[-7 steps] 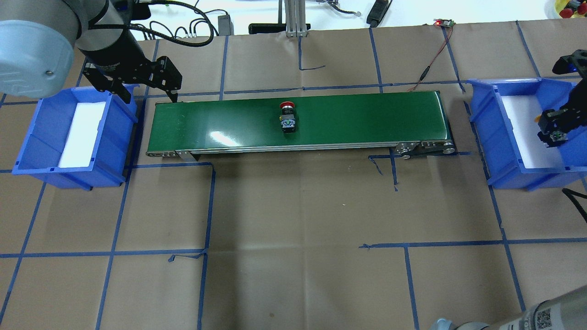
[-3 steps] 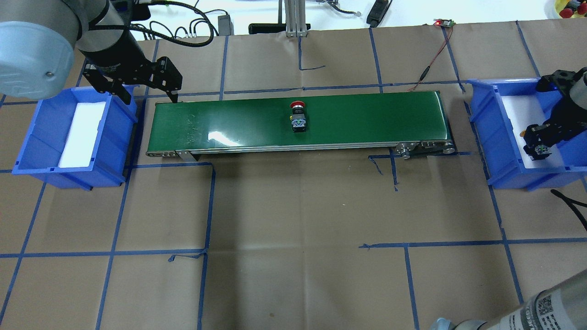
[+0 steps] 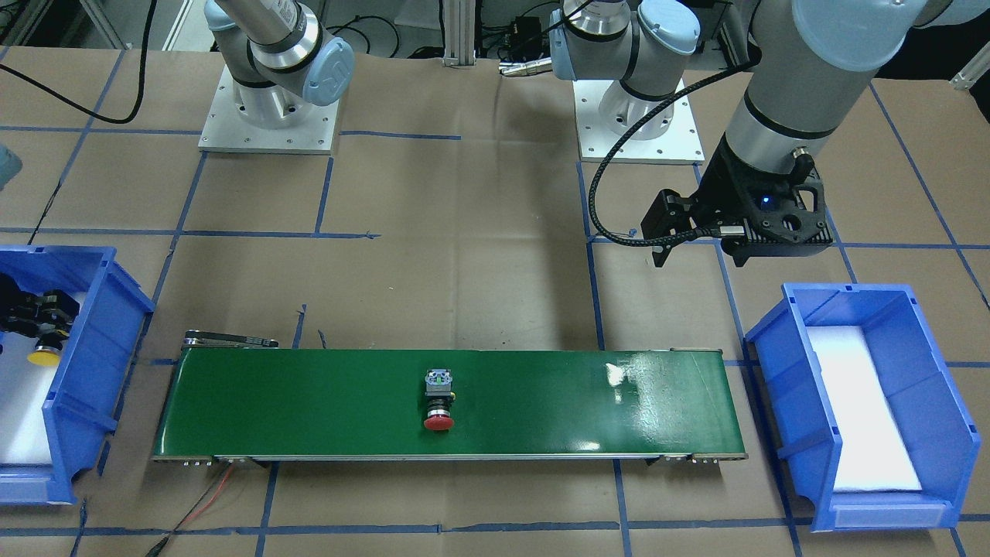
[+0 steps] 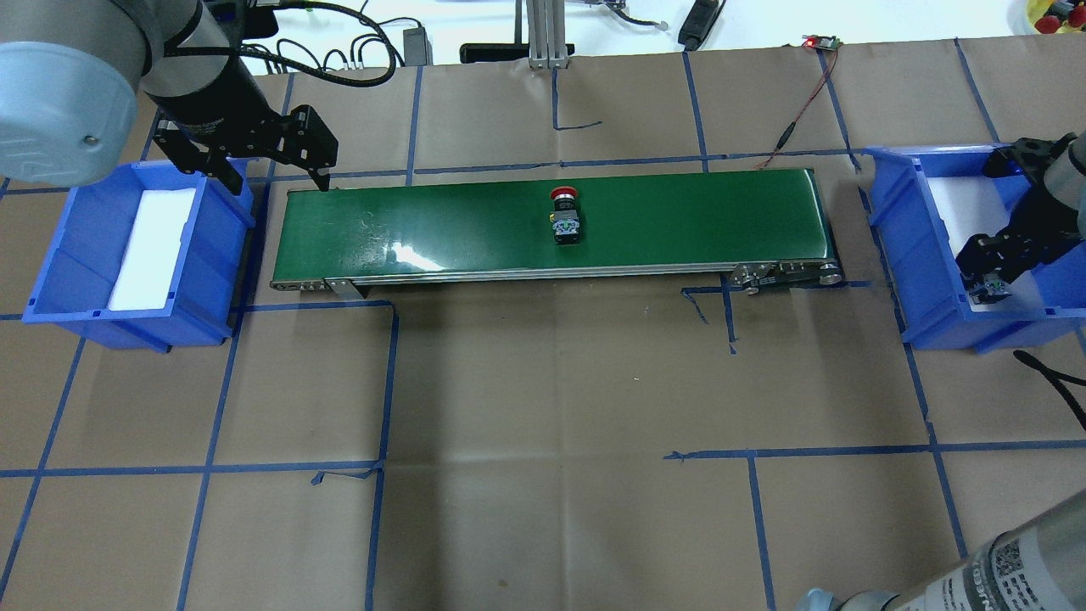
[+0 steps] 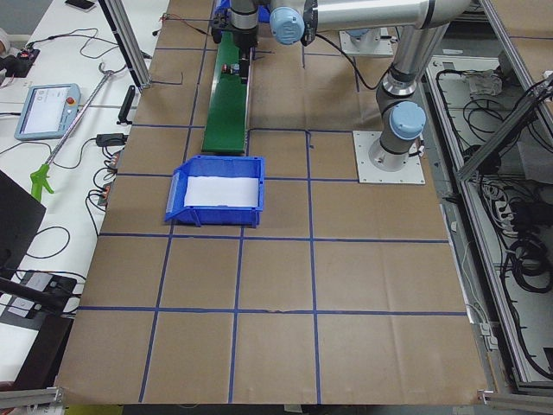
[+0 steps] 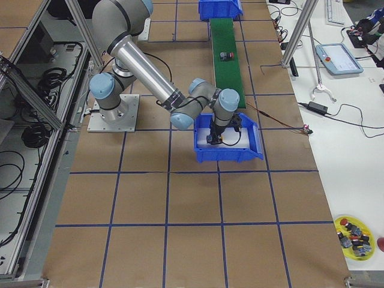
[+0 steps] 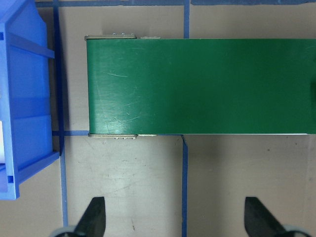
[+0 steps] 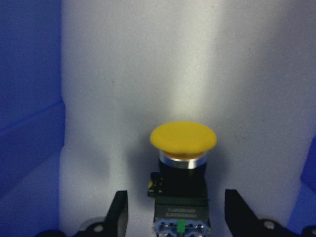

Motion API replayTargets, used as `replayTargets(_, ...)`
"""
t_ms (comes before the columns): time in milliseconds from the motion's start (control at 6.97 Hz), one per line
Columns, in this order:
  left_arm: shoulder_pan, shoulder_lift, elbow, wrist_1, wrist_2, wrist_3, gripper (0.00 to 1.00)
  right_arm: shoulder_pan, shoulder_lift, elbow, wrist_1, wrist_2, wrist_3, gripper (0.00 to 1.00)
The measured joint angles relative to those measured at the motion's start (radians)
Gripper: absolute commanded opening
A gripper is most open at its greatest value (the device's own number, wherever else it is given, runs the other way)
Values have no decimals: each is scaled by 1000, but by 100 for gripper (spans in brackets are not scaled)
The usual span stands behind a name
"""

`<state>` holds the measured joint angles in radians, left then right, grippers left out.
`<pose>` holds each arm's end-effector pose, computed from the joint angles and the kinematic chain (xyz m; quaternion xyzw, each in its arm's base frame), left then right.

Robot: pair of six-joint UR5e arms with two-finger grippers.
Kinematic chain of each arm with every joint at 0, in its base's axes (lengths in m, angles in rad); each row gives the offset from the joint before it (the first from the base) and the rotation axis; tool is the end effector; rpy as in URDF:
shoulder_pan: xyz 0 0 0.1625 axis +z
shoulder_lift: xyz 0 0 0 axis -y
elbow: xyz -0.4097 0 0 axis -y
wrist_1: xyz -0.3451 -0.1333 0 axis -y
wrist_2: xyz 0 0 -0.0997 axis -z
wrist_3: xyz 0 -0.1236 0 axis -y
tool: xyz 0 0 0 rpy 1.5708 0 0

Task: Transport two buttons from left to right
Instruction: 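Open the right gripper to drop the yellow button in the bin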

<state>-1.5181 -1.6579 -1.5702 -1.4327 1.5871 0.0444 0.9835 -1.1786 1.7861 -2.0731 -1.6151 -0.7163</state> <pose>-0.1055 -0.4916 0.4226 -0.0044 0.9996 -0.0254 0.0094 -0.1851 -0.5088 0.2108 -0.0655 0.9962 0.0552 0.0143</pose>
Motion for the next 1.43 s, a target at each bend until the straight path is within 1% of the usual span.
replayTargets(430, 0, 2, 4, 0, -3, -1, 100, 8, -20, -21, 3, -1, 6, 100)
replayTargets(717, 1, -1, 15, 0, -4, -1, 100, 41, -82, -87, 29, -6, 49, 100)
replayTargets(861, 1, -2, 16, 0, -4, -1, 100, 64, -117, -131, 82, -5, 101, 100)
replayTargets(1004, 1, -3, 17, 0, -4, -1, 100, 98, -149, -171, 153, -3, 186, 100)
replayTargets(1148, 1, -3, 17, 0, -5, -1, 100, 151, -176, -196, 197, -2, 277, 100)
replayTargets(1435, 1, -3, 19, 0, -6, -1, 100, 288, -219, -214, 220, -3, 420, 100)
